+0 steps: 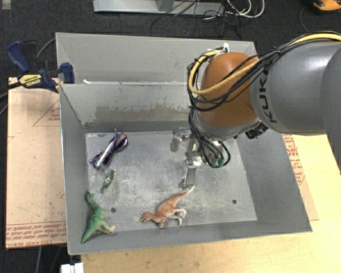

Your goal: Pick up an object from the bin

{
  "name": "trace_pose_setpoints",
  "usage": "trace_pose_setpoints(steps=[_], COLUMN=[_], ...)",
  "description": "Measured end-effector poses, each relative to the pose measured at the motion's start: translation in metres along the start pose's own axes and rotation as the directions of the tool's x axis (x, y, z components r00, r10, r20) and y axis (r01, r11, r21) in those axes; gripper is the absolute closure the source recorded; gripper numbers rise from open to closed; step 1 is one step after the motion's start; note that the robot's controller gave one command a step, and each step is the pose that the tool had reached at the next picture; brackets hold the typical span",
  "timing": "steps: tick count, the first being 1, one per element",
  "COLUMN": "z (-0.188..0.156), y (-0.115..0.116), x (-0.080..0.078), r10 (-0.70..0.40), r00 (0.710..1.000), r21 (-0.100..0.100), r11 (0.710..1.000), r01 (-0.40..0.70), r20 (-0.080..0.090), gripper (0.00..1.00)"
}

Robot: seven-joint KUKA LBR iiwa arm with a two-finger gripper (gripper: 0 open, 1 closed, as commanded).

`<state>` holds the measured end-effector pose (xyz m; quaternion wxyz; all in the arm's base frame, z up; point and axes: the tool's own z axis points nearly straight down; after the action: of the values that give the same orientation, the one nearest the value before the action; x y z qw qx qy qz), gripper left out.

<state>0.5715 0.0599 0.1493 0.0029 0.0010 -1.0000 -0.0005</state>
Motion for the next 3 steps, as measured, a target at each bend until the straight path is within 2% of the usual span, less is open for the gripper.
trace_pose_setpoints(steps=[1,2,3], z=[-0.005,0.063,0.075], y=[0.0,-0.034,-0.019], x=[-0.001,0.008,0.036], r10=[0.002,-0.148,-0.259], r00=[1.0,0.989,0.966], r21=[0.0,0.0,0.0], r11=[1.0,0.989,0.966], r01=[-0.002,0.148,0.259], r20=[0.007,0.005,0.008], gripper=[0.0,0.0,1.0])
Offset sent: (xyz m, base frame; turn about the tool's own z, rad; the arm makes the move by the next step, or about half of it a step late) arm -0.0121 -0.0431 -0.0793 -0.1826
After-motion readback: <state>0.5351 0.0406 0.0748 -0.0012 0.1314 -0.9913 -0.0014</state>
